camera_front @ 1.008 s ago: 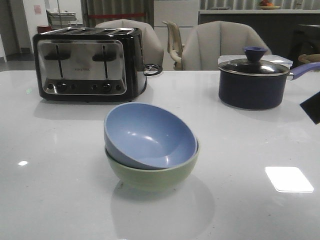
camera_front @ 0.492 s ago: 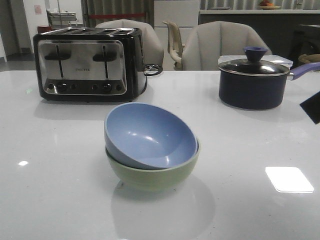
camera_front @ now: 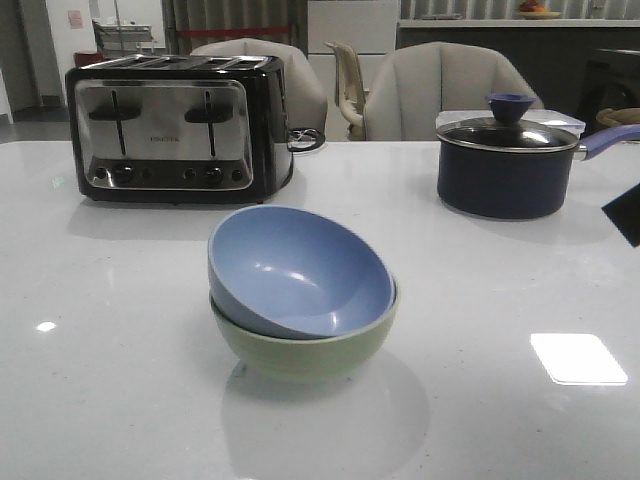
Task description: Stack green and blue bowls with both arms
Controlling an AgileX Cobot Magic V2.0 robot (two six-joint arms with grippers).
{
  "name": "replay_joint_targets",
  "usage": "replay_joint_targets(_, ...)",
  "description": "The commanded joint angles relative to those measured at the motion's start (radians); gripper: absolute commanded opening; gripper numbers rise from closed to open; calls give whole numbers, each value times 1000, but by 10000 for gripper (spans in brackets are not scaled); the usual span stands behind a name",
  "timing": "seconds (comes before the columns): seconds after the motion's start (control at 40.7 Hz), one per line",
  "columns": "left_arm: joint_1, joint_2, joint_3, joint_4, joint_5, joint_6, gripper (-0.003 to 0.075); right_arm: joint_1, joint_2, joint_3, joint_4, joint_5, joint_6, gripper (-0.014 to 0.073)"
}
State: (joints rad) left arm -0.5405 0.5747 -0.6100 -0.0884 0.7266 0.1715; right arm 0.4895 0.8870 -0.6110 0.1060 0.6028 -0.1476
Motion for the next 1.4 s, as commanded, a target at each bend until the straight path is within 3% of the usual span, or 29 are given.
replay_joint_targets(0.0,1,2,-29,-2,-83,-16,370,-3,-14,-23,-3,-61,-2,308)
replay_joint_targets(0.197,1,2,-29,-2,-81,-16,202,-3,-14,-23,-3,-61,-2,68)
replay_joint_targets(0.246,1,2,-29,-7,-75,-16,165,-3,-14,-23,-3,-61,-2,30)
replay_joint_targets(0.344,1,2,-29,-9,-73,-16,96,-3,-14,-23,-3,-61,-2,34)
replay_joint_targets(0.836,-2,-12,-24,-9,-75,-16,100,-3,-14,-23,-3,-62,-2,34)
replay_joint_targets(0.984,76,-90,12,12,-90,-12,100,-3,-14,-23,-3,-62,-2,34)
replay_joint_targets(1.131,193,-221,125,14,-234,-12,101,-3,-14,-23,-3,-62,-2,34)
replay_joint_targets(1.377,353,-461,407,9,-591,-12,101,-3,-14,-23,-3,-62,-2,34)
